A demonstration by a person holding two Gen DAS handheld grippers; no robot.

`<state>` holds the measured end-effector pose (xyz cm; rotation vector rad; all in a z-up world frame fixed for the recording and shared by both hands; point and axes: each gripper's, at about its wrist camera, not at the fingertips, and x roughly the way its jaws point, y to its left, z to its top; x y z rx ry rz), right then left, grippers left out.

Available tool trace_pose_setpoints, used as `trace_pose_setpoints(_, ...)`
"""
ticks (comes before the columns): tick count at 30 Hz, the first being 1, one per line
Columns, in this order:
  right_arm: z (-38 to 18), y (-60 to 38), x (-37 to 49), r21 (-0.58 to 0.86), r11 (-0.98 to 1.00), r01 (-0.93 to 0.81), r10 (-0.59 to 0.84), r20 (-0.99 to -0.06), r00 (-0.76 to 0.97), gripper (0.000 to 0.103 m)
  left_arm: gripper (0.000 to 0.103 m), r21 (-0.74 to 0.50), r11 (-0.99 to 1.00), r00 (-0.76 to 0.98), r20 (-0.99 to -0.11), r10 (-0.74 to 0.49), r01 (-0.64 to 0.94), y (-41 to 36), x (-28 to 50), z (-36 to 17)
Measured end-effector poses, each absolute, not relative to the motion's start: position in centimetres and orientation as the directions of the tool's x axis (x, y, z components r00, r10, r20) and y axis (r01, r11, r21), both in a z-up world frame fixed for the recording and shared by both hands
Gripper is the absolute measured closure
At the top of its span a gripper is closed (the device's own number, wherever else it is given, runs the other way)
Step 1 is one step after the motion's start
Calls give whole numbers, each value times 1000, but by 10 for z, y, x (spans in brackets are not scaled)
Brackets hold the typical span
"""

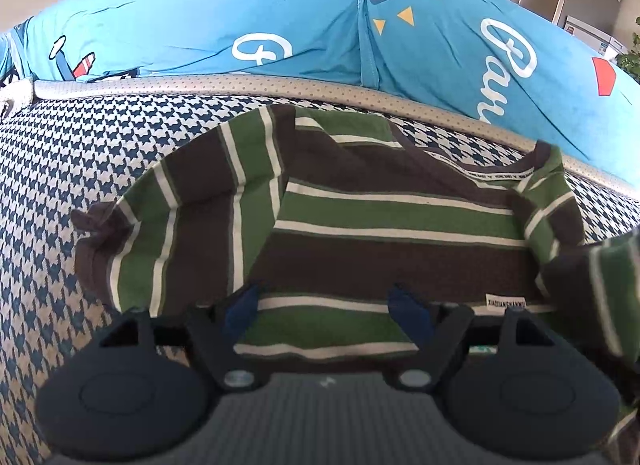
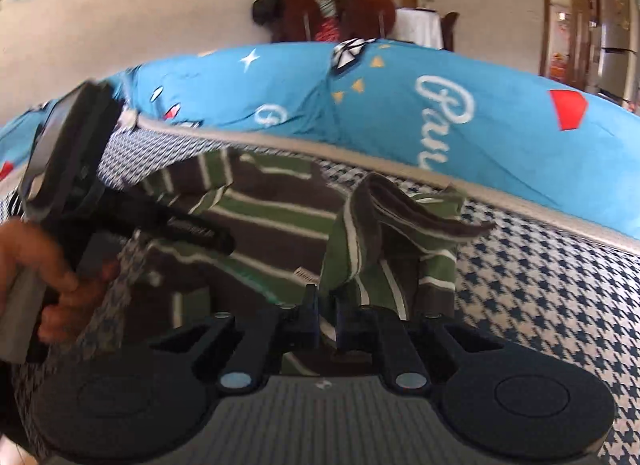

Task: Fold clothes
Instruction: 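Grasp a striped sleeve with the right gripper and fold it across the shirt body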

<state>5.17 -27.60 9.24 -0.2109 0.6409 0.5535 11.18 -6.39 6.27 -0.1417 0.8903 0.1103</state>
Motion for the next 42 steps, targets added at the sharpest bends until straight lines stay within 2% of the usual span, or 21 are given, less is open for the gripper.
trace_pose_setpoints(3, 86, -267, 45, -31, 810, -585, 434, -640, 634, 88, 28, -82, 984, 624, -781, 35, -159, -64, 112, 63)
trace_pose_setpoints(9, 96, -274, 43, 20, 815, -579, 470, -608, 640, 82, 26, -85, 983, 620, -784, 36, -165, -62, 113, 62)
trace_pose_setpoints(11, 97, -272, 44, 20, 812, -583, 475, -602, 641, 72, 26, -85, 983, 619, -785, 37, -165, -62, 113, 61)
trace_pose_setpoints(19, 92, -252, 43, -16, 792, -611, 477, -609, 634, 53, 24, -91, 982, 616, -787, 31, -165, -61, 113, 60)
trace_pose_setpoints(29, 82, -238, 47, -82, 768, -636, 440, -653, 616, 50, 24, -103, 980, 614, -789, 23, -169, -58, 112, 60)
trace_pose_setpoints(34, 79, -242, 48, -106, 778, -620, 404, -671, 622, 51, 24, -105, 980, 613, -790, 22, -172, -58, 112, 60)
trace_pose_setpoints(36, 81, -246, 50, -95, 784, -614, 406, -669, 622, 59, 24, -106, 979, 612, -790, 22, -172, -58, 112, 60)
trace_pose_setpoints(38, 84, -249, 51, -82, 789, -608, 416, -658, 628, 82, 24, -105, 979, 612, -790, 23, -173, -58, 112, 60)
trace_pose_setpoints(40, 87, -254, 53, -78, 808, -584, 407, -644, 648, 89, 24, -104, 979, 612, -790, 25, -175, -58, 112, 60)
trace_pose_setpoints(42, 91, -260, 57, -72, 833, -548, 389, -630, 673, 91, 24, -104, 979, 613, -790, 27, -177, -58, 112, 60)
